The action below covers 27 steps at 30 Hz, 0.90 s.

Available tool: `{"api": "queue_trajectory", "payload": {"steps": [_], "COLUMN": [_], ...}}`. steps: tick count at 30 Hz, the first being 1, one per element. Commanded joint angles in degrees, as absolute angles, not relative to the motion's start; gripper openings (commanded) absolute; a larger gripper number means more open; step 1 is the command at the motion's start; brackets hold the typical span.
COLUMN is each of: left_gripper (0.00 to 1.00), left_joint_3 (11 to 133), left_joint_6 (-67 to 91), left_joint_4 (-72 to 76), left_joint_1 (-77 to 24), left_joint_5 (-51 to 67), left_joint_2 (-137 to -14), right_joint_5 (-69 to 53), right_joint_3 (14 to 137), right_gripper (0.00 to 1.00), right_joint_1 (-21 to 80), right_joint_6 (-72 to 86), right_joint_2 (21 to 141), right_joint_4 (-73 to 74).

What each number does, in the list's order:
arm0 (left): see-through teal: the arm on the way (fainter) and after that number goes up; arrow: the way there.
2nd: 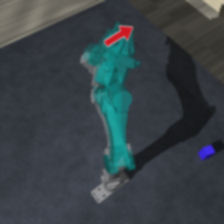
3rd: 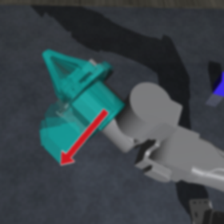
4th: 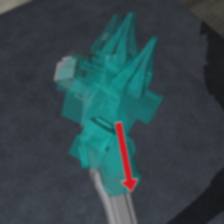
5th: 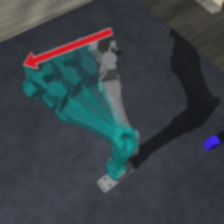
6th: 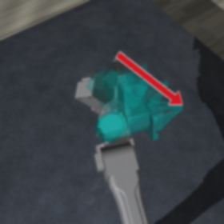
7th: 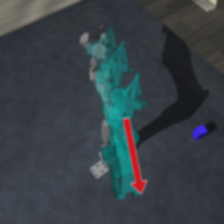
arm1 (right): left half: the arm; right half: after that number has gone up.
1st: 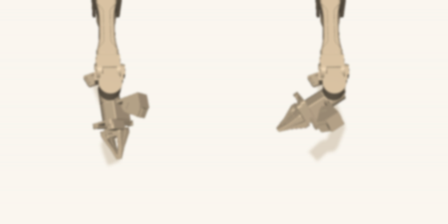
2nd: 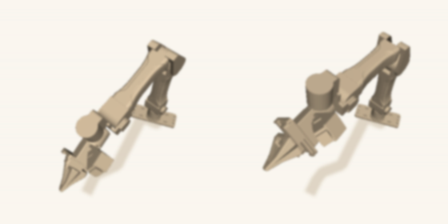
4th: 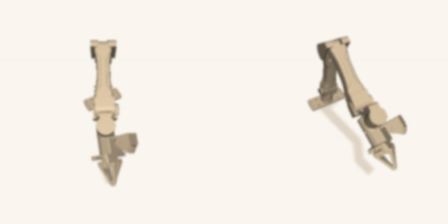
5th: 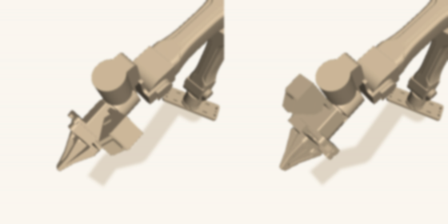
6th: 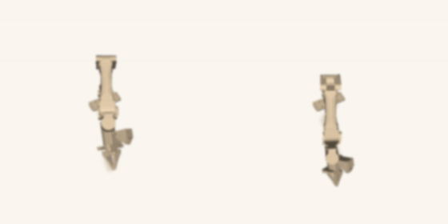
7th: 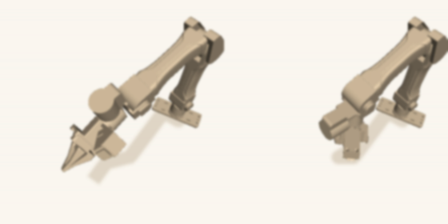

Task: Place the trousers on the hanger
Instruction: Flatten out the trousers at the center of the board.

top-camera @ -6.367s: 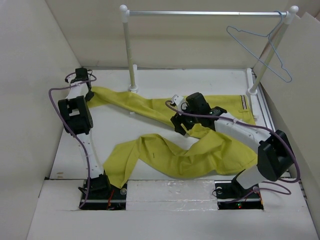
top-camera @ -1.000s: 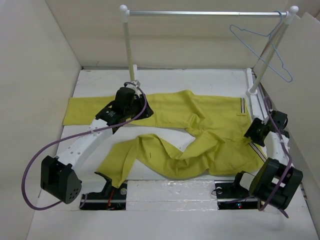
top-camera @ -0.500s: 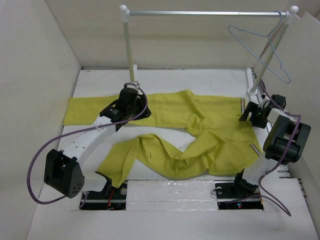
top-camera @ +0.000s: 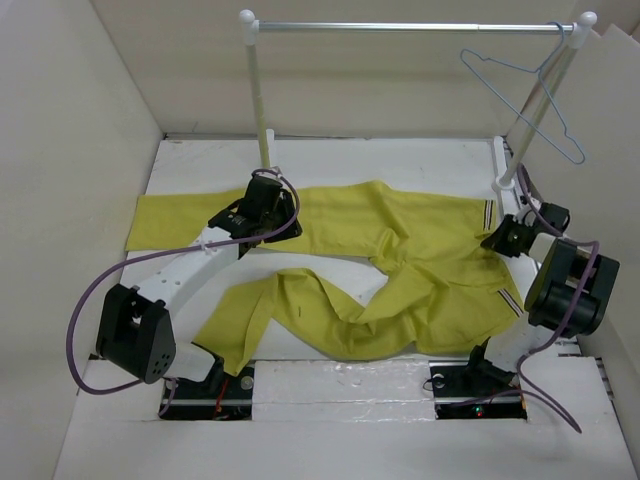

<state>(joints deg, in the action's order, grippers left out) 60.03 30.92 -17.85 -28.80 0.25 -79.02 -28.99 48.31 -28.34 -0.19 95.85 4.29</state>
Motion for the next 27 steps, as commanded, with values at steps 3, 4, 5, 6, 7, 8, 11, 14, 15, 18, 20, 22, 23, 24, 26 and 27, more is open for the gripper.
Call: {"api": "queue_trajectory", "payload": {"steps": [3,4,5,6,7,8,11,14,15,18,20,22,23,24,26,27], "left_gripper": [0.39,0.39,0.39,0.4,0.4,0.4,0.41,0.47,0.51,0.53,0.54,0.54,0.54,0.54,0.53,0.52], "left_joint_3": [62.4,62.66,62.84,62.93,62.84,62.67,62.14,61.44,60.74,60.2,61.95,63.45,63.8,63.98,62.67,61.97], "left_joint_6": [30.06,30.06,30.06,30.23,30.23,30.32,30.59,31.03,31.03,30.68,30.67,30.85,31.02,31.29,32.6,33.04], "left_joint_4": [-18.54,-19.07,-19.51,-20.12,-20.13,-20.3,-20.83,-21.62,-21.53,-21.53,-24.07,-27.41,-28.99,-32.05,-34.18,-35.49], "left_joint_1": [-29.0,-29.0,-29.0,-29.0,-29.0,-29.0,-29.0,-27.61,-26.29,-25.22,-24.43,-24.43,-23.91,-23.3,-22.59,-22.59], "left_joint_5": [-2.89,-3.68,-4.13,-5.0,-5.18,-5.45,-7.03,-8.09,-8.52,-10.28,-12.3,-15.27,-15.81,-16.17,-15.91,-16.08], "left_joint_2": [-79.54,-79.89,-80.24,-80.42,-80.42,-80.59,-81.3,-81.56,-81.56,-82.09,-83.05,-83.15,-82.54,-82.09,-79.65,-78.76], "right_joint_5": [-27.7,-26.47,-24.71,-23.39,-23.38,-21.46,-18.56,-14.69,-14.5,-15.91,-15.3,-15.03,-14.07,-14.32,-13.11,-12.57], "right_joint_3": [50.7,51.5,52.98,55.0,55.02,57.63,60.81,63.19,63.72,65.9,65.92,61.56,60.04,58.29,53.63,52.48], "right_gripper": [0.0,0.0,0.0,0.0,0.0,0.0,0.0,0.0,0.19,0.6,0.68,0.69,0.69,0.68,0.57,0.44], "right_joint_1": [-31.71,-32.34,-32.95,-34.26,-34.89,-35.41,-36.73,-37.43,-37.44,-34.82,-32.09,-27.26,-25.68,-21.84,-15.59,-11.82], "right_joint_6": [2.98,3.16,3.51,4.12,4.3,4.39,4.22,5.36,5.97,4.06,2.56,1.32,1.32,1.49,1.49,1.23], "right_joint_2": [87.21,86.4,85.61,85.17,85.43,85.95,88.59,90.09,91.04,93.16,92.04,88.44,86.42,81.79,76.75,72.64], "right_joint_4": [3.33,4.56,5.01,6.31,7.55,9.12,12.3,13.27,11.97,12.2,15.47,14.33,14.5,14.5,13.62,13.71]}}
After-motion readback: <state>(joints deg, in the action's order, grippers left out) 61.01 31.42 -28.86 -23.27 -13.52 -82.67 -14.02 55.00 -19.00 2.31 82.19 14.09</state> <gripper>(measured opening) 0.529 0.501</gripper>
